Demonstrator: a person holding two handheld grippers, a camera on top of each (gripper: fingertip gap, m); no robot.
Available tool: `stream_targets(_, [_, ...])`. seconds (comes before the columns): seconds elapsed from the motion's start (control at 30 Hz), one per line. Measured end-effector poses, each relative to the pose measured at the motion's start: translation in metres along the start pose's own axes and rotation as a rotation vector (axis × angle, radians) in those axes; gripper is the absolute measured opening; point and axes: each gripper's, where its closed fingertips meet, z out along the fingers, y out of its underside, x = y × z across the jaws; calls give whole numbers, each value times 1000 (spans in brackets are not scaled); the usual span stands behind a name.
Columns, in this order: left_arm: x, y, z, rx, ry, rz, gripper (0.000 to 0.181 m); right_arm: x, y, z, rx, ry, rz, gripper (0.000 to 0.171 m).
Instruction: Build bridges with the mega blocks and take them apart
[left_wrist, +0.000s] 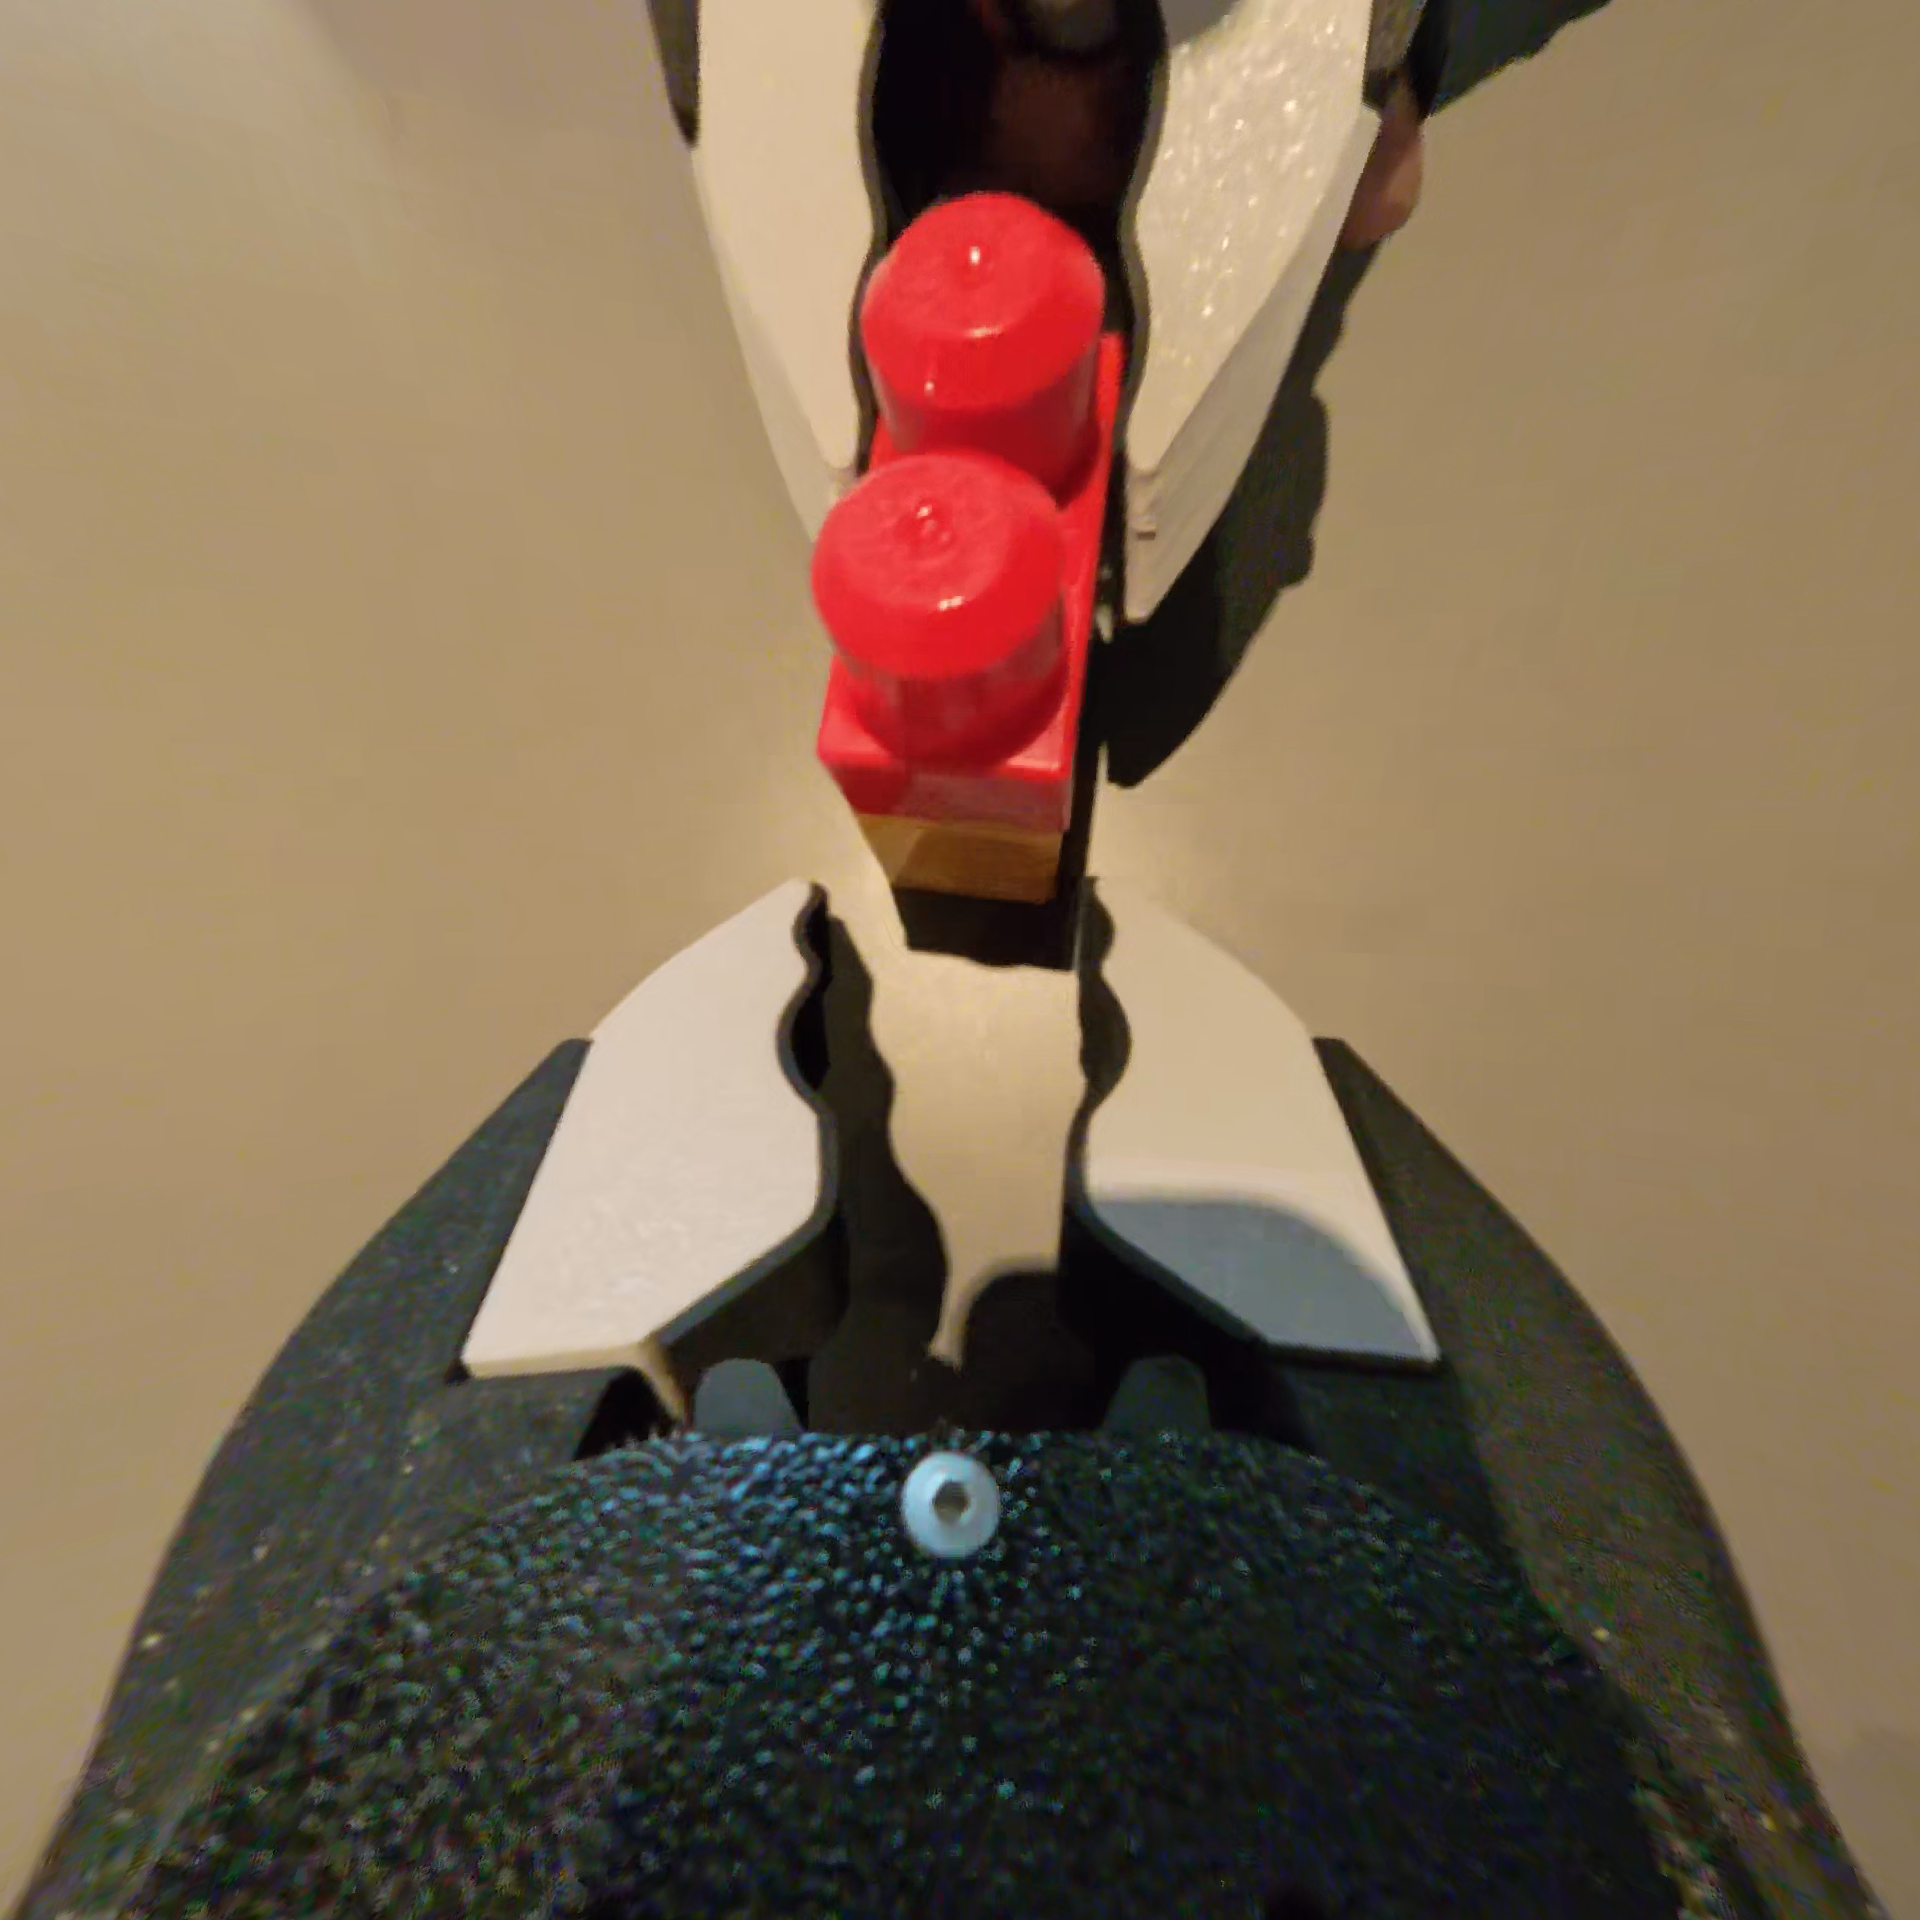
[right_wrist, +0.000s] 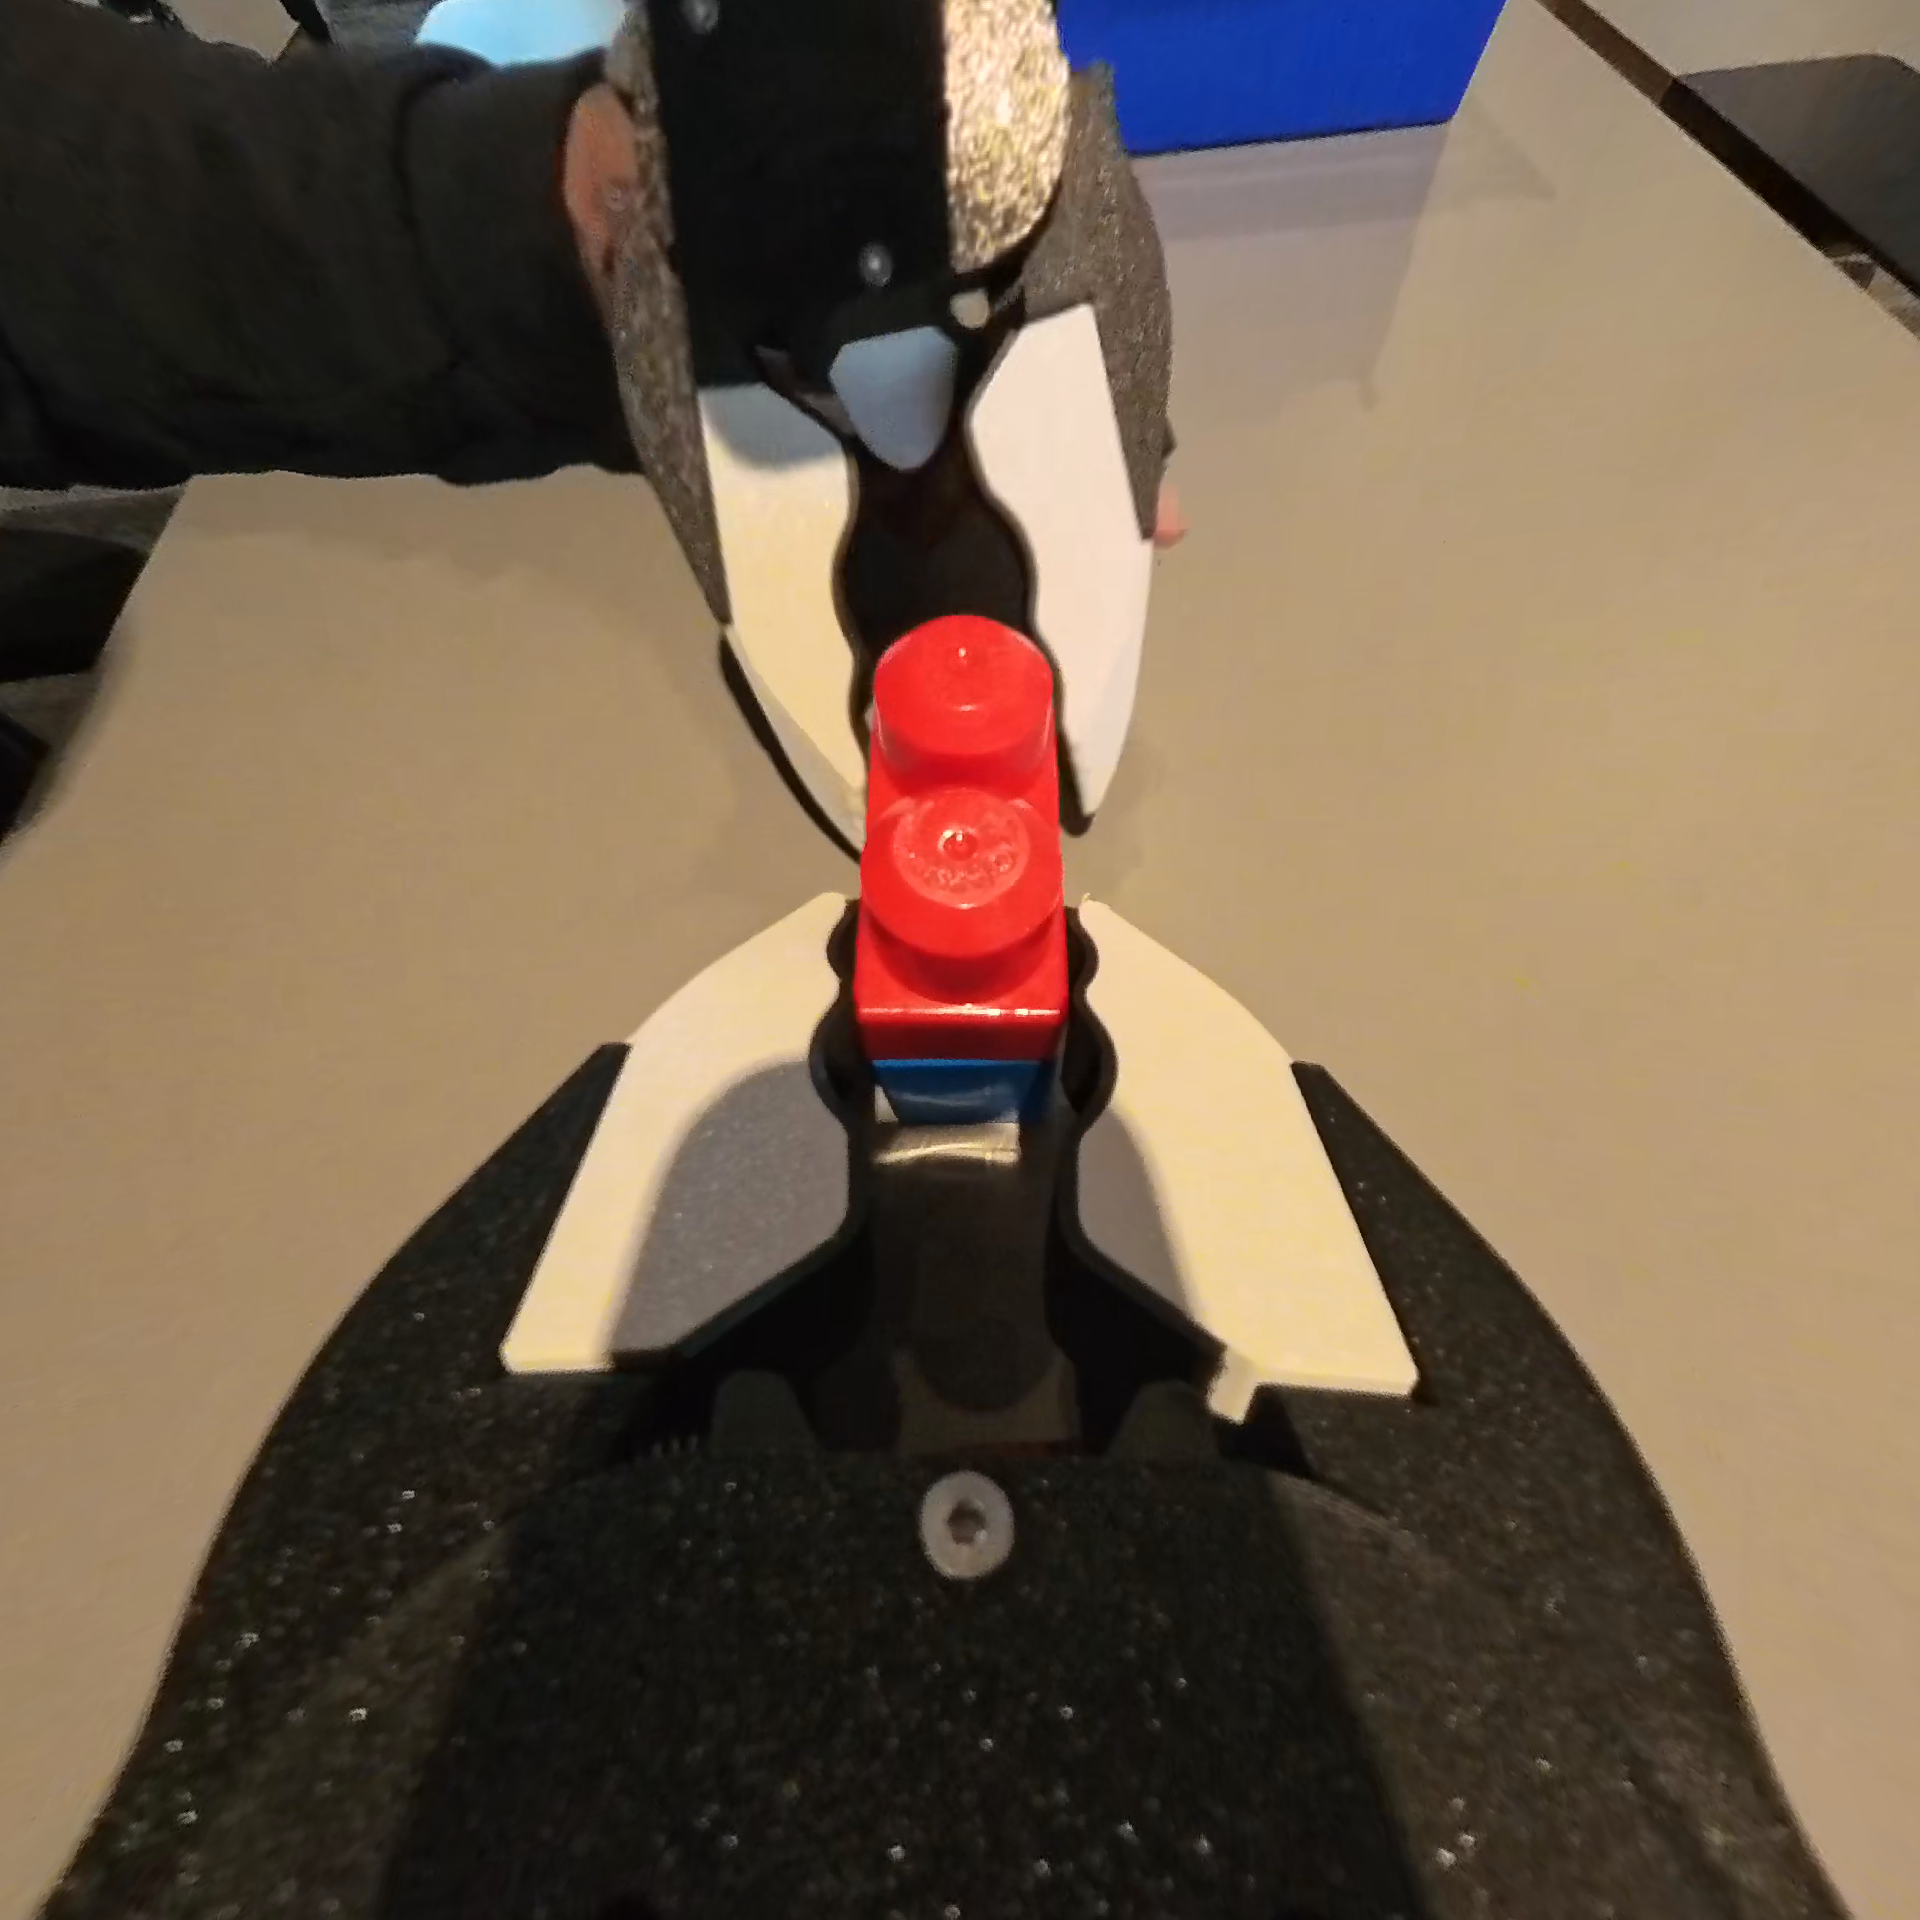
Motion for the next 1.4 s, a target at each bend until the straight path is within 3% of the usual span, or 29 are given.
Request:
stream_targets(0.13, [-1,-25,-21,233,48,-26,50,0,0,0,0,-1,-2,37])
stream_targets(0.27, [2,-56,-33,426,78,-56,42,-1,0,0,-1,-6,-5,37])
stream_targets(0.33, [4,-53,-24,370,58,-32,29,-2,0,0,-1,-8,-8,37])
stream_targets(0.93, [3,-51,-17,337,-34,-24,30,-1,6,-1,-26,-2,-12,43])
stream_targets(1.13, [3,-50,-17,309,-40,-31,30,-4,-3,-11,60,-38,-28,47])
stream_targets(1.4, [3,-50,-17,304,-37,-46,31,0,-16,-21,145,-8,-51,28])
